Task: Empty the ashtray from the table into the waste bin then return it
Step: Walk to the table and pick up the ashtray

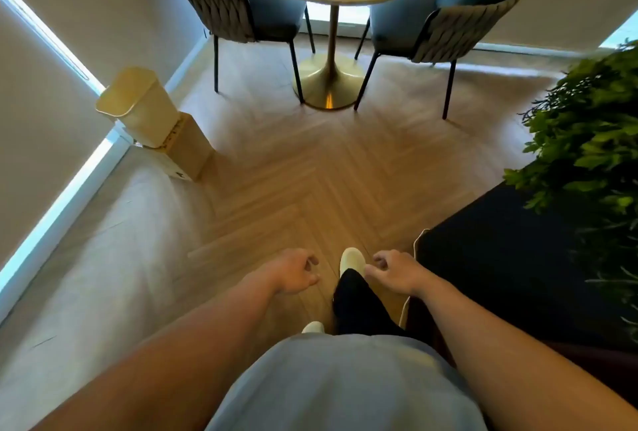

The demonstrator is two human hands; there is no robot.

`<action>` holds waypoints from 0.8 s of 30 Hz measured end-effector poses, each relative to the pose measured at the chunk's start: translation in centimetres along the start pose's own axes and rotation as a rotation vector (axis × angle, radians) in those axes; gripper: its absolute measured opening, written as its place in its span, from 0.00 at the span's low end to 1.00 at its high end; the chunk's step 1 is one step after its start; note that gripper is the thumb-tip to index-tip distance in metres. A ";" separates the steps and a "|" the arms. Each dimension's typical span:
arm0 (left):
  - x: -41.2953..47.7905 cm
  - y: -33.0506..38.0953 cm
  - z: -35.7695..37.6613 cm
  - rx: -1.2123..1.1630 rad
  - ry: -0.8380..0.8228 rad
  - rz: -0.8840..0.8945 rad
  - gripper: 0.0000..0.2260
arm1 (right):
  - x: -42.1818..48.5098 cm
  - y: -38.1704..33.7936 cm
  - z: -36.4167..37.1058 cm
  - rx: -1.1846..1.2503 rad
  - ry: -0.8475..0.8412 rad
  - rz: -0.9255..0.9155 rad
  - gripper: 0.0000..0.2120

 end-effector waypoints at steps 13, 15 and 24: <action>11.9 1.6 -9.9 0.019 -0.038 -0.070 0.18 | 10.3 -3.2 -9.6 -0.038 -0.092 0.018 0.32; 13.6 2.6 -11.4 0.008 -0.033 -0.067 0.18 | 11.7 -3.9 -11.4 -0.072 -0.114 0.007 0.33; 18.3 4.9 -16.6 -0.046 -0.020 -0.065 0.18 | 16.1 -6.9 -17.9 -0.094 -0.130 -0.033 0.32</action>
Point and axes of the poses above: each hand's wrist, its own x-axis towards the middle knuckle, its own z-axis out of the palm, y = z × x, the point moved 3 cm from there along x, towards the middle knuckle, and after that the axes turned 11 degrees about x, right-handed, at the moved point
